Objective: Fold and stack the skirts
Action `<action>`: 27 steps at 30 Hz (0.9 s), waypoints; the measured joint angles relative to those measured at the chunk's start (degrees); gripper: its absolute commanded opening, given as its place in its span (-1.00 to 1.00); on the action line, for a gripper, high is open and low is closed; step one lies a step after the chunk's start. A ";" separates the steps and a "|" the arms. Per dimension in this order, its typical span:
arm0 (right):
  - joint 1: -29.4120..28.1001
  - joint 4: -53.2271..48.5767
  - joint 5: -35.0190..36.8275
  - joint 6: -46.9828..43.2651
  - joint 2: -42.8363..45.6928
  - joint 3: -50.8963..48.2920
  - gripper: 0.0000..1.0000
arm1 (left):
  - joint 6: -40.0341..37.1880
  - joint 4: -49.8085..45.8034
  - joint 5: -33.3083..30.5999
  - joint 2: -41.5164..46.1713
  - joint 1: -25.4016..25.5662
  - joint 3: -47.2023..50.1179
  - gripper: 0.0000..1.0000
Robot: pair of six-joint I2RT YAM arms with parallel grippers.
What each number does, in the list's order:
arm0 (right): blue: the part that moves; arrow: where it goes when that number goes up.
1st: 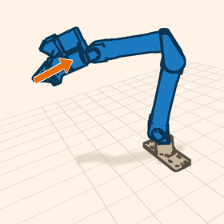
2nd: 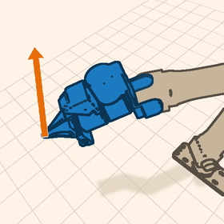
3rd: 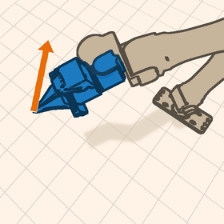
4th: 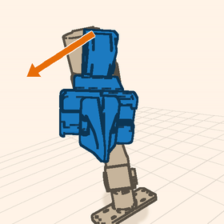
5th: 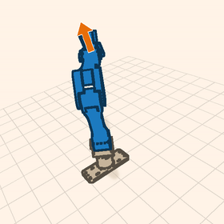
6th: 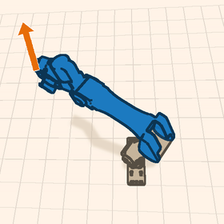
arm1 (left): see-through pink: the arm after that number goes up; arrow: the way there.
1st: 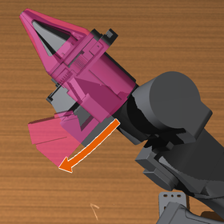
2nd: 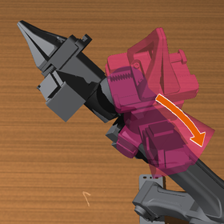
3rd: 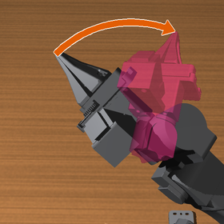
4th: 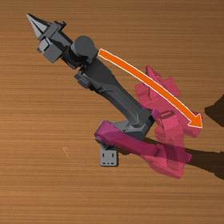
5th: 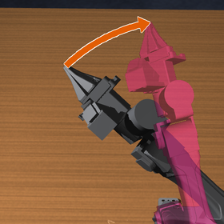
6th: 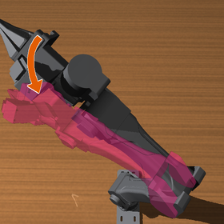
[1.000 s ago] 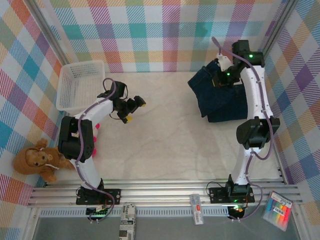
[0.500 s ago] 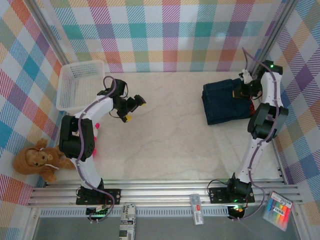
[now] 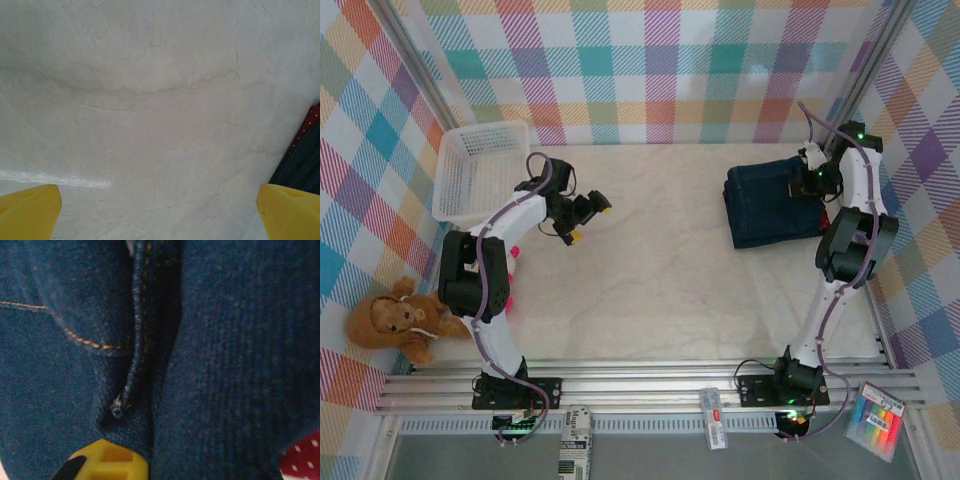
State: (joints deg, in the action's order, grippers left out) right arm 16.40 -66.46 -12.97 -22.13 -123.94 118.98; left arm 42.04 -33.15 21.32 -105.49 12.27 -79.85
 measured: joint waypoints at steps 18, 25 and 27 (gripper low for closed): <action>-0.83 17.07 7.15 21.46 25.70 -23.96 0.98 | -4.26 -4.46 -10.32 12.13 -6.80 2.75 1.00; -8.55 18.12 8.79 21.57 16.74 -22.36 0.98 | -4.37 -4.68 -10.75 12.13 -7.30 5.22 1.00; -10.51 18.34 11.93 21.79 13.38 -21.68 0.98 | -4.42 -4.28 -10.93 12.15 -7.56 5.77 1.00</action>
State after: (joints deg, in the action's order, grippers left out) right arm 5.89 -48.12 -1.04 -0.34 -110.56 97.30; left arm 37.63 -37.43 10.39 -93.34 4.71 -74.08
